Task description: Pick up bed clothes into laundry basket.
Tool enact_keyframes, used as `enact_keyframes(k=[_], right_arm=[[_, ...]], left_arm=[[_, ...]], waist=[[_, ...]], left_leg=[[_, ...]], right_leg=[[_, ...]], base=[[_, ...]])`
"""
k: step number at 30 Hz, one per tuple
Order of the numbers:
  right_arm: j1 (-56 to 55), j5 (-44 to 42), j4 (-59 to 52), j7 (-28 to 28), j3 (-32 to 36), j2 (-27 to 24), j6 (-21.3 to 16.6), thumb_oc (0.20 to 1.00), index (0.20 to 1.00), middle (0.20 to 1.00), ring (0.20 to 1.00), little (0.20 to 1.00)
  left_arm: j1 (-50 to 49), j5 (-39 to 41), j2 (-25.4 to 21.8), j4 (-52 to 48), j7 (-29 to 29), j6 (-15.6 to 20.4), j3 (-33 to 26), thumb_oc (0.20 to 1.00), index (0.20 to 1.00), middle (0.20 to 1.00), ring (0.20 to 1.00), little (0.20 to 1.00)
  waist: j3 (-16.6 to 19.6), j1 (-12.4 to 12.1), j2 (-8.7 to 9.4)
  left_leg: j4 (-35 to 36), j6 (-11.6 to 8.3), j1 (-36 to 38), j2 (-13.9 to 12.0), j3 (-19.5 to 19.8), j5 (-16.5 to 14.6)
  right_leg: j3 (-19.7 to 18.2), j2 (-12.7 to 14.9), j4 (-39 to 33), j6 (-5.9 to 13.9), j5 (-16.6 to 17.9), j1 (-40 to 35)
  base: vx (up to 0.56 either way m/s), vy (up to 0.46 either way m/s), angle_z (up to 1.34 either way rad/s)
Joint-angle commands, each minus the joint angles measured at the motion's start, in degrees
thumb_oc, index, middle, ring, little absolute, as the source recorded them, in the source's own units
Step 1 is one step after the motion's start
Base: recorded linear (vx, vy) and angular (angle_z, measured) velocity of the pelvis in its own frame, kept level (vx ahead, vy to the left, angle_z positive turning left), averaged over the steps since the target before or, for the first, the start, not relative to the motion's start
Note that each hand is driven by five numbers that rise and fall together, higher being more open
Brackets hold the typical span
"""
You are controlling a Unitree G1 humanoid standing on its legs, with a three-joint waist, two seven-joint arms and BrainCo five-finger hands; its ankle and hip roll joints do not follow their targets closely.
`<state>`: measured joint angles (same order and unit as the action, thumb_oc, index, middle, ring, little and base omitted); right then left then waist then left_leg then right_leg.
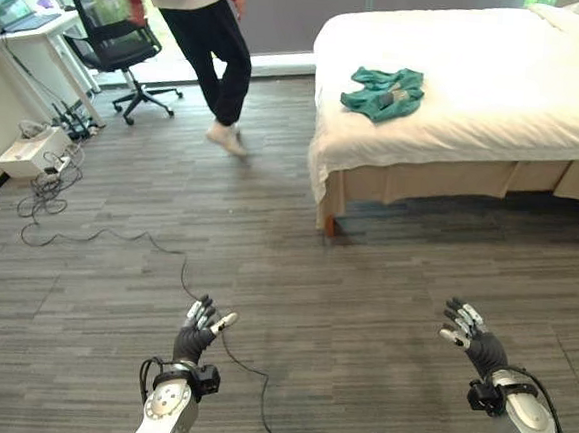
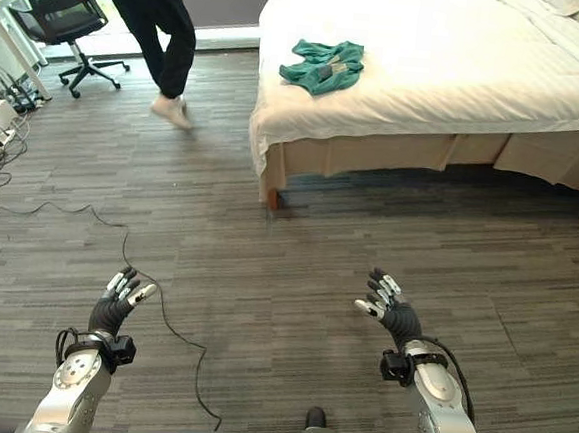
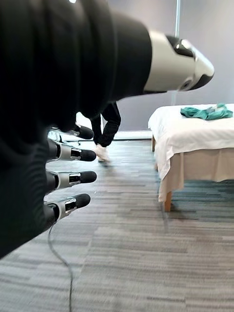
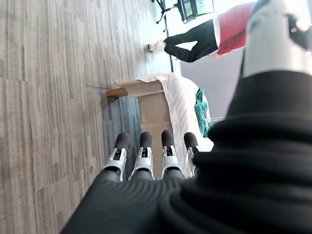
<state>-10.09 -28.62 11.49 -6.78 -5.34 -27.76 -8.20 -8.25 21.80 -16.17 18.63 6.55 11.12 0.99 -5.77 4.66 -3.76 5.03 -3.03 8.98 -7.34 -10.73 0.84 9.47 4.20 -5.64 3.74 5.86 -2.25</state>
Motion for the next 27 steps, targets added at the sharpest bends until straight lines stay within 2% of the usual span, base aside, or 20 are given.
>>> enact_keyframes(k=[1,7,12,17,18,19,20,21,22,23,24,25,26,27], right_arm=[[2.8,1.4,-2.1,0.0,-0.4,0.8,-3.3,1.000,1.000,1.000,1.000,1.000],[5.7,2.0,-1.8,1.6,-2.5,1.3,-3.3,1.000,1.000,1.000,1.000,1.000],[7.6,2.0,-1.6,2.5,-3.9,1.7,-3.4,1.000,1.000,1.000,1.000,1.000],[10.1,2.4,-2.1,4.0,-5.1,2.1,-3.3,1.000,1.000,1.000,1.000,1.000],[10.2,1.9,-3.1,4.0,-5.4,2.7,-3.4,1.000,1.000,1.000,1.000,1.000],[10.7,2.6,-3.5,4.3,-6.4,3.2,-3.4,1.000,1.000,1.000,1.000,1.000],[10.9,3.3,-3.7,4.4,-7.0,3.3,-3.5,1.000,1.000,1.000,1.000,1.000],[11.1,3.8,-4.3,4.3,-7.4,3.4,-3.5,1.000,1.000,1.000,1.000,1.000],[11.1,3.8,-4.1,3.5,-7.7,3.6,-3.4,1.000,1.000,1.000,1.000,1.000],[10.9,3.6,-4.1,3.2,-7.7,3.6,-3.3,1.000,1.000,1.000,1.000,1.000],[10.9,3.6,-4.1,3.2,-7.7,3.6,-3.3,1.000,1.000,1.000,1.000,1.000],[10.5,2.3,-4.1,2.6,-7.7,3.0,-3.2,1.000,1.000,1.000,1.000,1.000],[10.4,1.8,-3.5,2.3,-7.9,2.6,-3.4,1.000,1.000,1.000,1.000,1.000],[10.3,1.9,-3.3,2.5,-8.0,2.4,-3.4,1.000,1.000,1.000,1.000,1.000]], left_arm=[[1.8,1.0,-4.0,-2.8,1.6,4.0,-2.1,1.000,1.000,1.000,1.000,1.000],[1.3,3.3,-2.6,-4.6,3.6,4.7,-1.8,1.000,1.000,1.000,1.000,1.000],[1.8,4.5,-2.1,-4.9,4.3,4.8,-1.2,1.000,1.000,1.000,1.000,1.000],[2.9,4.0,-3.5,-3.9,4.8,4.4,0.0,1.000,1.000,1.000,1.000,1.000],[3.7,3.4,-4.2,-3.1,5.4,3.9,0.3,1.000,1.000,1.000,1.000,1.000],[4.4,2.6,-4.8,-2.2,6.3,3.5,0.3,1.000,1.000,1.000,1.000,1.000],[4.5,2.0,-5.1,-2.2,6.4,3.3,0.2,1.000,1.000,1.000,1.000,1.000],[4.5,1.5,-5.6,-2.6,6.3,3.0,0.0,1.000,1.000,1.000,1.000,1.000],[4.5,0.1,-6.1,-2.5,6.0,2.7,0.1,1.000,1.000,1.000,1.000,1.000],[5.1,-0.4,-6.2,-1.7,5.8,2.8,0.0,1.000,1.000,1.000,1.000,1.000],[5.2,-0.4,-6.2,-1.6,5.8,2.8,0.0,1.000,1.000,1.000,1.000,1.000],[6.0,0.8,-6.1,-1.4,5.2,3.2,0.3,1.000,1.000,1.000,1.000,1.000],[7.2,1.2,-6.1,-0.7,4.6,3.4,0.8,1.000,1.000,1.000,1.000,1.000],[8.1,0.7,-6.3,-0.4,4.6,3.3,1.3,1.000,1.000,1.000,1.000,1.000]], waist=[[1.2,0.6,4.27],[0.3,-0.3,5.06],[-0.4,-1.2,5.57],[-1.3,-1.8,5.60],[-2.0,-1.7,4.80],[-3.3,-1.4,4.35],[-4.2,-1.5,3.86],[-4.8,-1.3,3.33],[-5.7,-0.4,2.60],[-5.7,0.6,2.69],[-5.8,0.6,2.57],[-5.5,2.6,2.93],[-5.5,4.1,2.73],[-5.3,4.7,2.88]], left_leg=[[0.0,-2.40,-2.1,0.5,-0.7,1.8],[0.0,-1.86,-1.8,0.7,-0.1,0.6],[0.0,-1.74,-1.9,0.7,-1.1,0.6],[-0.3,-0.53,-2.8,2.4,-0.7,-0.5],[0.0,0.96,-2.9,4.4,0.6,-1.3],[0.0,2.57,-2.0,6.2,0.9,-2.7],[0.0,3.52,-1.3,6.9,0.7,-3.2],[0.0,4.16,-0.6,7.2,0.6,-3.8],[0.0,4.27,1.0,6.8,0.2,-4.6],[0.0,3.84,2.1,6.8,-0.1,-5.0],[0.0,3.74,2.3,6.6,-0.1,-5.2],[0.0,2.75,4.5,7.1,0.6,-6.3],[0.0,1.82,6.9,7.0,1.5,-7.3],[0.0,1.26,7.9,7.0,1.9,-8.0]], right_leg=[[-1.1,5.7,1.8,4.59,-2.1,-0.5],[-3.2,5.5,1.9,4.73,-1.9,0.4],[-1.7,5.9,2.2,5.19,-1.9,0.4],[-1.6,8.2,4.9,6.52,-1.4,1.4],[-2.9,10.3,11.6,7.54,-0.6,4.0],[-4.5,12.3,22.1,7.68,3.5,9.4],[-4.7,13.3,27.9,7.43,5.8,11.8],[-4.8,13.8,32.4,6.88,6.7,14.8],[-3.4,13.9,35.7,6.80,6.2,18.4],[-2.6,13.2,33.8,6.51,4.5,20.3],[-2.4,13.1,34.0,6.46,4.2,20.2],[-0.9,11.0,26.3,6.43,3.8,22.2],[2.6,9.2,17.9,6.84,5.2,22.4],[5.1,8.7,14.2,7.27,5.8,22.5]], base=[[0.00,0.000,0.00],[0.01,0.011,-0.14],[0.02,0.034,-0.03],[0.04,0.143,0.03],[0.09,0.412,0.08],[0.08,0.457,0.11],[0.08,0.381,0.00],[0.22,0.297,-0.07],[0.32,0.193,-0.08],[0.28,0.092,-0.10],[0.38,-0.056,-0.14],[0.49,-0.121,-0.11],[0.61,-0.167,0.03],[0.46,-0.164,0.14]])
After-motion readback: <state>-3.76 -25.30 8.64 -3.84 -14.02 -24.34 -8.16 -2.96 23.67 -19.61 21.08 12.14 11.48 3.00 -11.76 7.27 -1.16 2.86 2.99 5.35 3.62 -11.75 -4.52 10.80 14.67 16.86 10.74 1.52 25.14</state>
